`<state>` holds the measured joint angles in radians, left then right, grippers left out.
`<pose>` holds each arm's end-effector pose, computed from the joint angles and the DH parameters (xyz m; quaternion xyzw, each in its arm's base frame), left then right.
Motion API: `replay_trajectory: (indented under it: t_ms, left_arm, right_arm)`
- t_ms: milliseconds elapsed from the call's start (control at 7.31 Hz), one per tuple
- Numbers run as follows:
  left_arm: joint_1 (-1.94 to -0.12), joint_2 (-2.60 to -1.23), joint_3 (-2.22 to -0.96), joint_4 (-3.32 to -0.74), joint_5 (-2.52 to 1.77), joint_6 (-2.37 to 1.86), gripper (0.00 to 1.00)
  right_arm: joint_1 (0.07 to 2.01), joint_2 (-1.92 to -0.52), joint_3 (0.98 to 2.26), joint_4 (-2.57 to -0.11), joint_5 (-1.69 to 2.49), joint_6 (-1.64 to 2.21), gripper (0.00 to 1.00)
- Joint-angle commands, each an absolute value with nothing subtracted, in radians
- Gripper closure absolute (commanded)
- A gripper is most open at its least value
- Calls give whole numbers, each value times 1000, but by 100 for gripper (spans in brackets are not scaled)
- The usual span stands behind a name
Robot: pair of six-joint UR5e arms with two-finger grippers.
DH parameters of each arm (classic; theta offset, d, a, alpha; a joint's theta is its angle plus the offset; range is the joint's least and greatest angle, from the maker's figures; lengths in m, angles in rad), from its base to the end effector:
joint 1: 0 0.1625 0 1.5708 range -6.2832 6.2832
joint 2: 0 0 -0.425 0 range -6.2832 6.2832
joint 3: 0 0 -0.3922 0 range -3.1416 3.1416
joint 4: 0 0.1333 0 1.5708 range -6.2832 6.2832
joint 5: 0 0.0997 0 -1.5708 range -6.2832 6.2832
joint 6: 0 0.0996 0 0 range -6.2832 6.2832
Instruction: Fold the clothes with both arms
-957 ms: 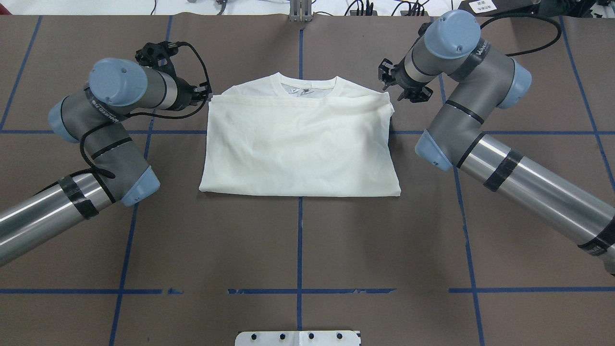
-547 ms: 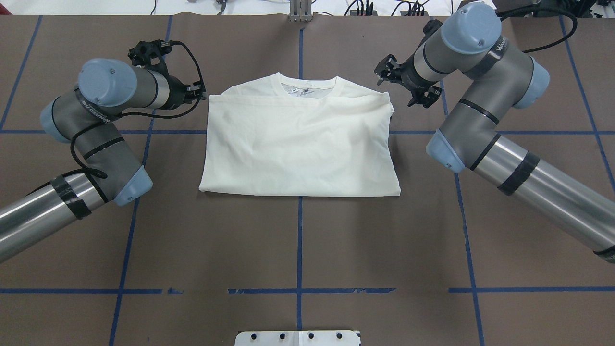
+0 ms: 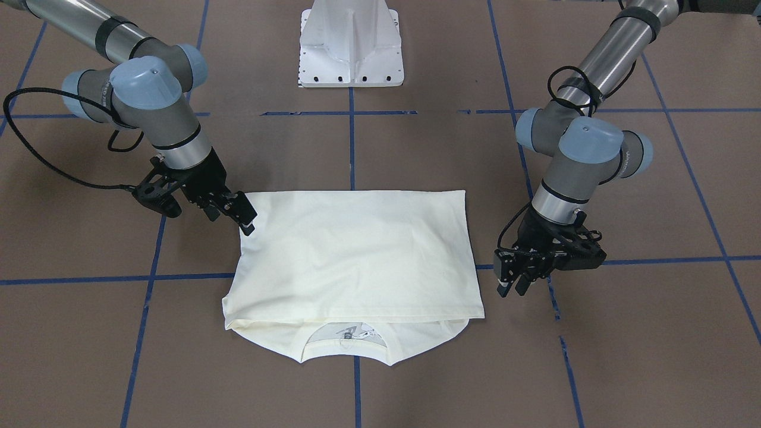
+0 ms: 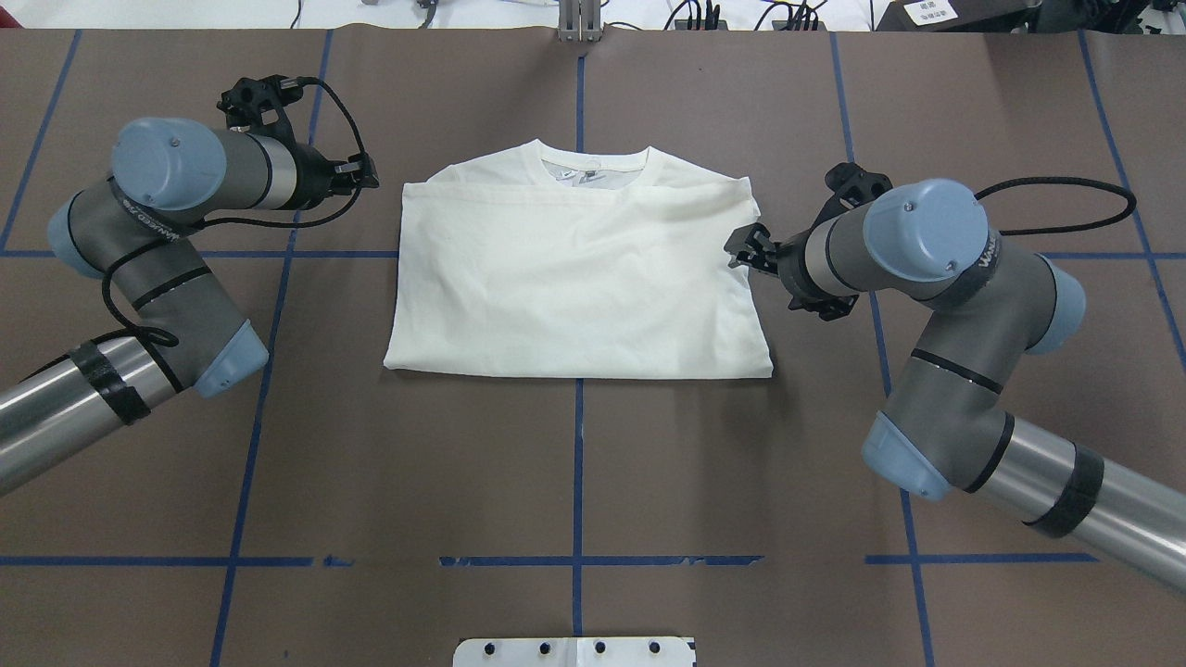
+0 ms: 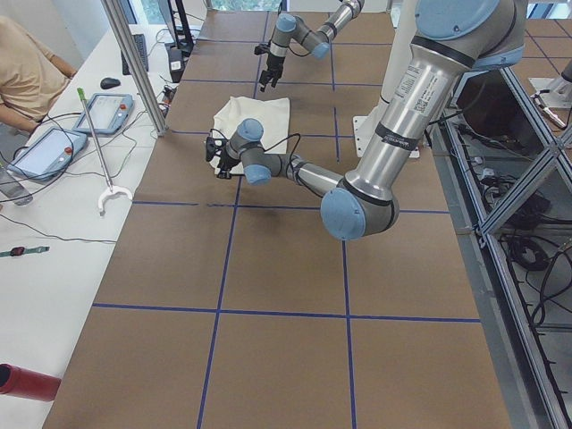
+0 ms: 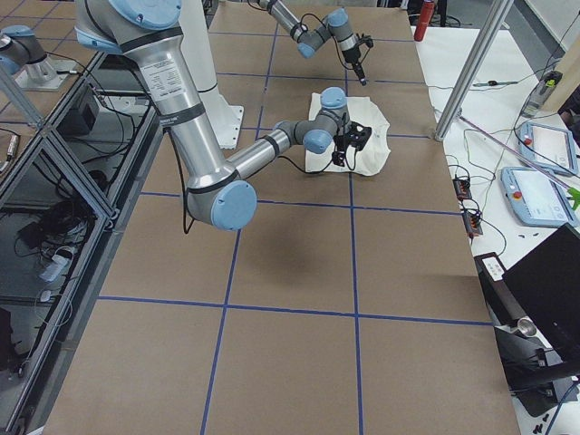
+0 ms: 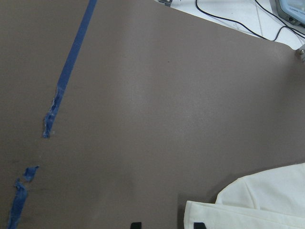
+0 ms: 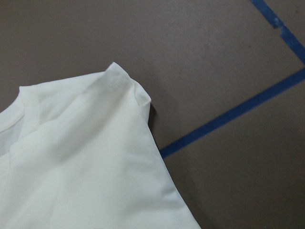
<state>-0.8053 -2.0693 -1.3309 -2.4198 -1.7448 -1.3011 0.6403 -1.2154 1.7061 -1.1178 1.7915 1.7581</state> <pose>0.4115 -0.5957 0.3901 0.2048 0.4879 -0.1801 0.8292 -0.4394 -0.4664 0.3524 0.0059 -0.4623 0.3101 0.8307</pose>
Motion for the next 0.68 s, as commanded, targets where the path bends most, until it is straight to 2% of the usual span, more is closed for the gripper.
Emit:
replay_trajectory:
  t_ms: [0,137,547]
  left_arm:
    - [-808,-2068,-1331,-2421,-1743,-1298,53]
    - [-810,-2069,-1333,-2419,-1743,-1299,53]
    - [-825,-2071,-1333,-2422,-1744,-1298,53]
  right_arm:
    - [592,-1250,1721,-1118,1790,1822,0]
    - [583,-1281,1744,-1118,1824,1822,1]
    - [565,-1295,1744,-1120,1842,1839,12]
